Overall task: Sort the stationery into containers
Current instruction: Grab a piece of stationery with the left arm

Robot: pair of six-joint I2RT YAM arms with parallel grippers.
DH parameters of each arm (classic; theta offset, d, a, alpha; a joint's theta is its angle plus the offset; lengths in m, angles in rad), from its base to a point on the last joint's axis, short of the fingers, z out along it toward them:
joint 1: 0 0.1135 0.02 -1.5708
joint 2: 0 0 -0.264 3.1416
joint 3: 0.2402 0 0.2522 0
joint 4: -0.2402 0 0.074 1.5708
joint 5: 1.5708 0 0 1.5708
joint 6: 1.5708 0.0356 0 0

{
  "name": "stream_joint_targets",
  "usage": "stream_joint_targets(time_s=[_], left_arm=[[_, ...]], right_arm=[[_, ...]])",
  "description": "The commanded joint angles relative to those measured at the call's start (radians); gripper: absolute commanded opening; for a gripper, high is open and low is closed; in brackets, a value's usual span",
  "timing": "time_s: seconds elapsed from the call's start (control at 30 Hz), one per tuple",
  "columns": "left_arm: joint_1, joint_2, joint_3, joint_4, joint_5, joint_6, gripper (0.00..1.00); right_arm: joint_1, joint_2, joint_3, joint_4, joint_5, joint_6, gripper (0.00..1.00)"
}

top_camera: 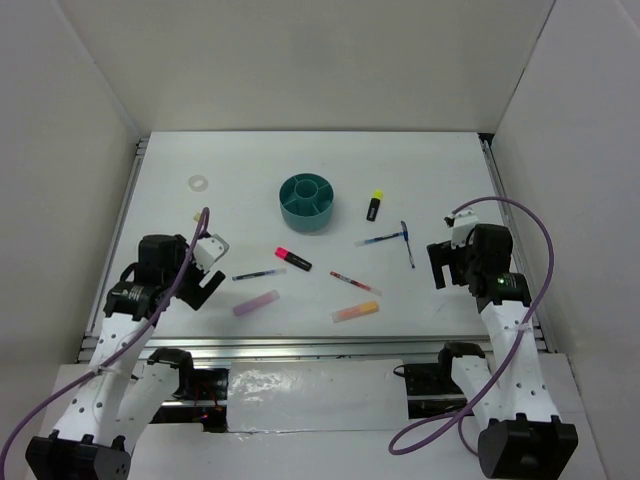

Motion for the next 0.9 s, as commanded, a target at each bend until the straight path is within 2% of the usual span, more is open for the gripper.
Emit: stream_joint_targets(time_s=[0.0,0.17,0.3,0.37,0.47,0.7,0.87], left_arm=[[-0.001,0.011,0.01,0.015,0.046,0.054,0.99],[-0.008,0.079,0.043,-0.028,0.127,0.144,0.99],[-0.032,0.184,0.089,-0.052,0.172,0.192,0.92],[-0.066,0.23,0.114,-0.039,0.164,0.191,0.89],[-0.147,0.347,0.16,-0.017,0.106,0.172,0.78],[-0.285,0.611,0.267,0.023,0.011,0.132,0.68],[-0.313,0.724,0.29,0.041,0.029,0.141,0.66]], right_arm=[[0.007,-0.028,-0.009,-0.009,-0.018,-0.003,1.0],[0.007,-0.026,-0.016,-0.019,-0.001,-0.017,1.0],[0.007,-0.017,-0.017,-0.027,-0.001,-0.026,1.0],[0.007,0.003,-0.006,-0.032,0.0,-0.026,1.0],[0.008,0.026,0.015,-0.041,-0.015,-0.026,0.97],[0.013,0.087,0.053,-0.036,-0.047,0.0,0.95],[0.016,0.107,0.076,-0.045,-0.067,0.0,0.95]])
